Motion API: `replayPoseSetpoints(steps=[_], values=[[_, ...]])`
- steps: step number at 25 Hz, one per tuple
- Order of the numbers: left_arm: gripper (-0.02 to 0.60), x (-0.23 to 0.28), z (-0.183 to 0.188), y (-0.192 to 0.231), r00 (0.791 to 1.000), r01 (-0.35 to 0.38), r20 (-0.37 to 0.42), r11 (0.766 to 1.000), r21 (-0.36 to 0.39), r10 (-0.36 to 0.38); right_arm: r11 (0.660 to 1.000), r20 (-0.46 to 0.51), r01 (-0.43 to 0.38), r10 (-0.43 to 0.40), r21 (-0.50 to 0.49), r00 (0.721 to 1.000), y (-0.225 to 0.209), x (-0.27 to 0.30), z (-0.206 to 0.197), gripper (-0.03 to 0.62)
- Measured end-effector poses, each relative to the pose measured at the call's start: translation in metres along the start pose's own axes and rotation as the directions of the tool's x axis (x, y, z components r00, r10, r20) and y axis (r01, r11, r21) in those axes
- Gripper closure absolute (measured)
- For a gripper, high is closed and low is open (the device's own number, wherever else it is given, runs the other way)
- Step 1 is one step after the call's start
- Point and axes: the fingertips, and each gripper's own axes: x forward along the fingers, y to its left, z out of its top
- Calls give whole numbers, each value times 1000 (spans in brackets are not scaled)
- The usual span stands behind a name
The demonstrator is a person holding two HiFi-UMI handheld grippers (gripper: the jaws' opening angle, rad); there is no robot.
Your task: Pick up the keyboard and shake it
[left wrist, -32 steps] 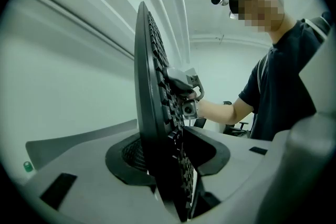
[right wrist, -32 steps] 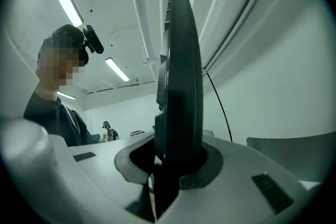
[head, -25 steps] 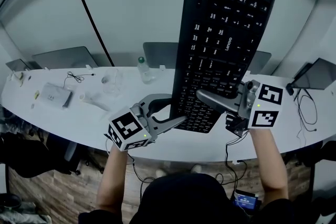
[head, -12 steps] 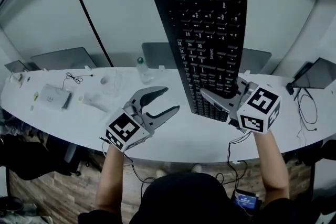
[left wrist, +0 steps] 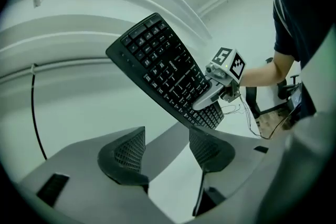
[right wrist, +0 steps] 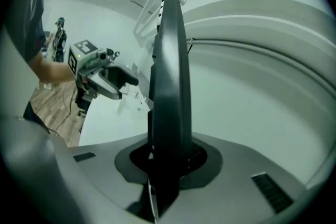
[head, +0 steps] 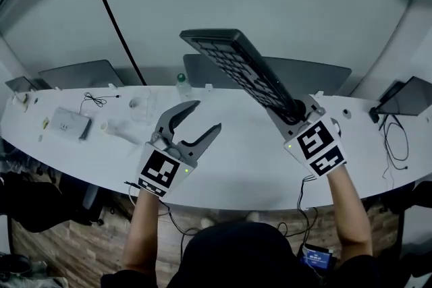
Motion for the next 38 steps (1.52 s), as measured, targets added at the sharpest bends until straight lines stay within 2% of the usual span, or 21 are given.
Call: replayPoseSetpoints(steps=[4, 8, 15, 17, 21, 22, 25, 28, 32, 36, 38], values=[[313, -9, 6, 14, 994, -111, 3, 990, 83, 111, 989, -81, 91, -101, -114, 992, -6, 4, -10, 507], [308, -14, 22, 30, 982, -190, 30, 968, 166, 188, 976, -124, 132, -155, -176, 980, -14, 7, -17, 507], [290, -20, 37, 41, 960, -270, 19, 913, 305, 278, 948, -181, 177, -229, -264, 957, -24, 7, -23, 507], [285, -22, 43, 44, 952, -296, 26, 891, 344, 306, 939, -196, 187, -249, -287, 949, -27, 8, -25, 507], [279, -30, 57, 48, 931, -361, 77, 864, 352, 357, 921, -225, 206, -289, -329, 931, -31, 9, -27, 507], [275, -32, 60, 50, 922, -383, 85, 851, 361, 379, 917, -233, 210, -298, -339, 926, -32, 9, -27, 507], [275, -38, 68, 54, 895, -436, 108, 799, 415, 433, 903, -257, 215, -322, -371, 911, -34, 10, -30, 507], [275, -37, 72, 48, 886, -446, 123, 747, 493, 448, 884, -278, 216, -349, -414, 895, -37, 11, -33, 507], [275, -27, 68, 34, 891, -384, 84, 640, 665, 447, 857, -296, 211, -379, -471, 877, -37, 12, -32, 507], [275, -12, 57, 23, 888, -302, 32, 528, 794, 458, 830, -300, 206, -402, -518, 865, -36, 13, -31, 507], [275, -5, 52, 16, 897, -254, 10, 495, 831, 443, 818, -303, 201, -411, -539, 860, -33, 14, -29, 507]])
